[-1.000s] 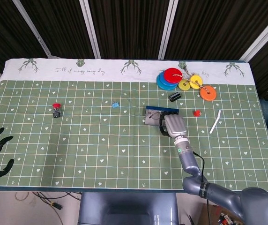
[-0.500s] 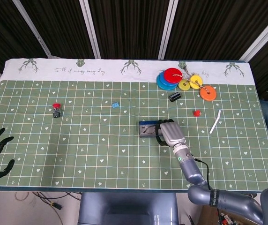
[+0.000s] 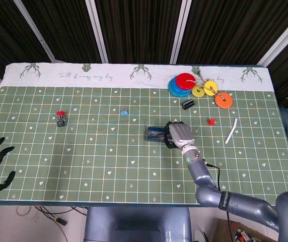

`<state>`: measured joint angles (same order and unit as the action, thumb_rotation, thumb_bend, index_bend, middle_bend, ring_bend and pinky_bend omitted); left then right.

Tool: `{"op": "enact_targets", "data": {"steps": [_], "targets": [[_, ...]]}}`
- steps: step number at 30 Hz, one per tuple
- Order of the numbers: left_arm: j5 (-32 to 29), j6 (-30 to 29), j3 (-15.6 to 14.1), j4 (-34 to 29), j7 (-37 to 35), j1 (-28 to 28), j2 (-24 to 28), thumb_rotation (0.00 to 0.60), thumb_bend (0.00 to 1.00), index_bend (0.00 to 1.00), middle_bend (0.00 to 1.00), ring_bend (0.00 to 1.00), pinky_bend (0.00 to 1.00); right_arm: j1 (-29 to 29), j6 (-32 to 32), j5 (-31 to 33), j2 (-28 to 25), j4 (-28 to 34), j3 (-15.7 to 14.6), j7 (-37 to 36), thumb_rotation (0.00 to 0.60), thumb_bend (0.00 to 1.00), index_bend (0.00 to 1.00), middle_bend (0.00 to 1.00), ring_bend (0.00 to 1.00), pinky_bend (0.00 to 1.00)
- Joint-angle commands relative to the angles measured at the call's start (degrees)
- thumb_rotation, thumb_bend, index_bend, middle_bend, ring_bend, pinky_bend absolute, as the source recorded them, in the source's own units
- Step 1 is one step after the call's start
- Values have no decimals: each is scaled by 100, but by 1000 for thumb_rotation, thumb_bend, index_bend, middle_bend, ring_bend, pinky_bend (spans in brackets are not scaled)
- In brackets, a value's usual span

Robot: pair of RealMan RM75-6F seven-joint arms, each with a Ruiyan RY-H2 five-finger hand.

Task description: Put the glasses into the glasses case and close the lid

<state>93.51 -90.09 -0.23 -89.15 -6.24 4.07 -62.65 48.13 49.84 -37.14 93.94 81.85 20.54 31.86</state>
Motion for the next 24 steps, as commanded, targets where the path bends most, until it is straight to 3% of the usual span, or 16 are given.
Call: {"op": "enact_targets", "data": {"steps": [1, 10, 20, 24], "targets": [[2, -5, -1, -3, 3, -2, -4, 600, 340, 177, 0, 0, 0, 148, -69, 218, 52, -184, 26, 30, 600, 591, 710, 292, 294, 237], [0, -14, 3, -3, 3, -5, -4, 600, 340, 177, 0, 0, 0, 567, -289, 696, 252, -925, 197, -64, 600, 591, 710, 287, 295, 237], [-23, 6, 8, -2, -2, -1, 3, 600, 340, 177, 0, 0, 0, 842, -746, 1220, 273, -1529, 100, -58, 600, 586, 704, 274, 281, 236], [-13, 0, 4, -12, 7, -3, 3, 600, 340, 177, 0, 0, 0, 931, -817, 1257, 343, -1745, 105, -160, 600, 585, 584, 267, 273, 236]]}}
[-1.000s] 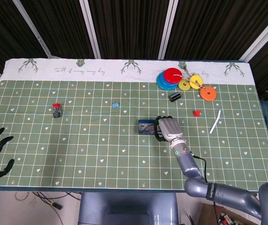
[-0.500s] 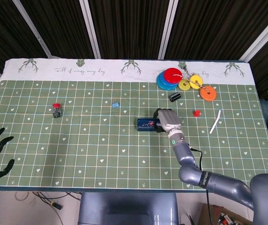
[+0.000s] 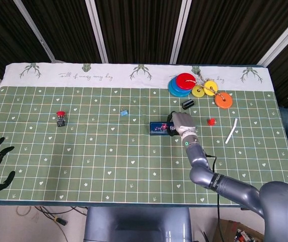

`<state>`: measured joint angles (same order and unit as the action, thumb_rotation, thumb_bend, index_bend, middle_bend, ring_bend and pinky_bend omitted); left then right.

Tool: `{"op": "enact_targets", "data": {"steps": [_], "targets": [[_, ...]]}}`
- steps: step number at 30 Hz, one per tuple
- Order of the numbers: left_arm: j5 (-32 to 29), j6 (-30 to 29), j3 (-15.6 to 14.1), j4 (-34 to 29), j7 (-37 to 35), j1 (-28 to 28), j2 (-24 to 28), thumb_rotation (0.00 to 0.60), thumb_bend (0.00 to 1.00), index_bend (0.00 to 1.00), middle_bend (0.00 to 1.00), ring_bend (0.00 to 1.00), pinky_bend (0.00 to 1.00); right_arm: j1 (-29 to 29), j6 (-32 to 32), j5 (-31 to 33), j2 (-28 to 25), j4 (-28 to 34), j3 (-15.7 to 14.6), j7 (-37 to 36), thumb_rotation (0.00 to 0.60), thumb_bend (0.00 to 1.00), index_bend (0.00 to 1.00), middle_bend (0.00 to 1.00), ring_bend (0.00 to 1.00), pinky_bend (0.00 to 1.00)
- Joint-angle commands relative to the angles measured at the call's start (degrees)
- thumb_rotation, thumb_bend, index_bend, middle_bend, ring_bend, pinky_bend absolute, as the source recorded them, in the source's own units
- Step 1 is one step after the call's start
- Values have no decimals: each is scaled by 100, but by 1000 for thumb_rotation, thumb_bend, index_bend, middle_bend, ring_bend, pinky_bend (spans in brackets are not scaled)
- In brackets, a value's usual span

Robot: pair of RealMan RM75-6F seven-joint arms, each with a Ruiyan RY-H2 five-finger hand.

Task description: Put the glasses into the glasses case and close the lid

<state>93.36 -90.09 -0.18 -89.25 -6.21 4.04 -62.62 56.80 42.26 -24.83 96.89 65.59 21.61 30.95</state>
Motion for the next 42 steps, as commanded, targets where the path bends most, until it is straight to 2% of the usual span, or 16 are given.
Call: {"op": "enact_targets", "data": {"steps": [1, 2, 7, 15, 21, 25, 31, 35, 37, 42], "targets": [[-1, 0, 0, -2, 5, -1, -1, 600, 340, 177, 0, 0, 0, 78, -79, 23, 59, -156, -6, -89, 600, 583, 549, 265, 271, 236], [-5, 4, -2, -2, 6, -2, -1, 600, 340, 177, 0, 0, 0, 98, -104, 17, 76, -211, -12, -120, 600, 579, 499, 263, 269, 236], [-5, 13, -5, 0, 14, -1, -3, 600, 340, 178, 0, 0, 0, 162, -162, -47, 155, -417, 12, -301, 600, 562, 405, 257, 266, 236], [-16, 39, -12, 2, 26, 2, -2, 600, 340, 178, 0, 0, 0, 269, -295, -88, 316, -903, 30, -514, 600, 430, 49, 213, 244, 231], [-25, 53, -14, 6, 29, 5, 4, 600, 340, 178, 0, 0, 0, 223, -190, -281, 126, -719, 90, -706, 600, 365, 32, 170, 205, 228], [-18, 32, -6, 22, 21, 3, -1, 600, 340, 178, 0, 0, 0, -23, 244, -771, -259, -30, 47, -872, 600, 351, 33, 166, 195, 227], [-20, 20, 1, 30, 17, 1, -7, 600, 340, 178, 0, 0, 0, -857, 1539, -1959, -1212, 1867, -327, -1027, 600, 307, 34, 163, 195, 226], [-5, -22, 10, 10, 9, -8, -3, 600, 340, 178, 0, 0, 0, -1605, 2533, -2880, -1875, 3032, -794, -1115, 600, 301, 34, 163, 195, 226], [30, -55, 4, 1, 17, -16, -6, 600, 340, 178, 0, 0, 0, -2080, 3022, -3362, -2259, 3579, -1145, -1224, 600, 301, 34, 163, 195, 226], [120, -116, -17, -1, 66, -27, -31, 600, 340, 171, 0, 0, 0, -3031, 3855, -4238, -2911, 4124, -1971, -1412, 600, 228, 34, 134, 181, 226]]}}
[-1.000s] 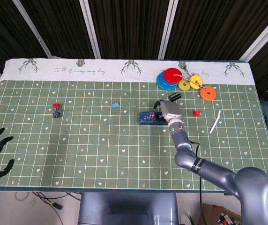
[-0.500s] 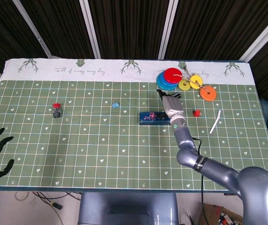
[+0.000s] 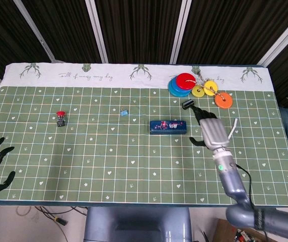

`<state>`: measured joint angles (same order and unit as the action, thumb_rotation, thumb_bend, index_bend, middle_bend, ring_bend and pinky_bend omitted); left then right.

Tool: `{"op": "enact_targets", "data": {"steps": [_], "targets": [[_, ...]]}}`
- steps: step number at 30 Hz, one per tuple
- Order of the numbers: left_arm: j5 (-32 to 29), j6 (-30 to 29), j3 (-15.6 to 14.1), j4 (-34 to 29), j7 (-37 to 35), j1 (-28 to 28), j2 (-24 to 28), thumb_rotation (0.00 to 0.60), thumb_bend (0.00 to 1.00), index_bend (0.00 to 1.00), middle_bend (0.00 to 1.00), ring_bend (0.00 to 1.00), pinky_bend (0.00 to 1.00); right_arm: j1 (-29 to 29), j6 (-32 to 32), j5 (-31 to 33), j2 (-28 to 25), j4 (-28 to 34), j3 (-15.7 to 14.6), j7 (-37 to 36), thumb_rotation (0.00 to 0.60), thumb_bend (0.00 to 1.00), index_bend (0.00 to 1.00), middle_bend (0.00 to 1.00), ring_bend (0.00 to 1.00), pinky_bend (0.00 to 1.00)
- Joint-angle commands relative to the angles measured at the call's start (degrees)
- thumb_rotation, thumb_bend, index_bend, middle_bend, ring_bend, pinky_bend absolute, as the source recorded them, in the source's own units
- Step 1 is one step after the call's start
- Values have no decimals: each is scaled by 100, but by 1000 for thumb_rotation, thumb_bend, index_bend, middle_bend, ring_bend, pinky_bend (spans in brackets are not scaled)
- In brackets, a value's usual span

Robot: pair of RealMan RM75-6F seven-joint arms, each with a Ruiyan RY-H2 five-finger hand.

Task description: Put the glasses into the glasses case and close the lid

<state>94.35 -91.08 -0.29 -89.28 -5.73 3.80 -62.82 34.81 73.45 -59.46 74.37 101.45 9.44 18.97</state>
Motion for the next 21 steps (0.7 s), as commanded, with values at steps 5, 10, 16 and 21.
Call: {"op": "enact_targets", "data": {"steps": [5, 10, 16, 21], "targets": [[106, -96, -1, 30, 98, -8, -40, 600, 340, 145, 0, 0, 0, -1740, 1735, -1708, -808, 268, -1395, -464, 600, 199, 33, 117, 167, 226], [166, -170, 5, 75, 114, -15, -66, 600, 340, 133, 0, 0, 0, -2415, 2696, -2323, -479, -435, -1588, -427, 600, 199, 33, 99, 143, 205], [188, -227, 37, 108, 51, -4, -58, 600, 340, 133, 0, 0, 0, -2765, 3015, -2620, -389, -743, -1651, -238, 600, 199, 22, 68, 130, 205], [191, -155, 4, 71, -71, 21, -3, 600, 340, 132, 0, 0, 0, -2890, 3055, -2665, -438, -652, -1534, 46, 600, 199, 20, 66, 130, 205]]}}
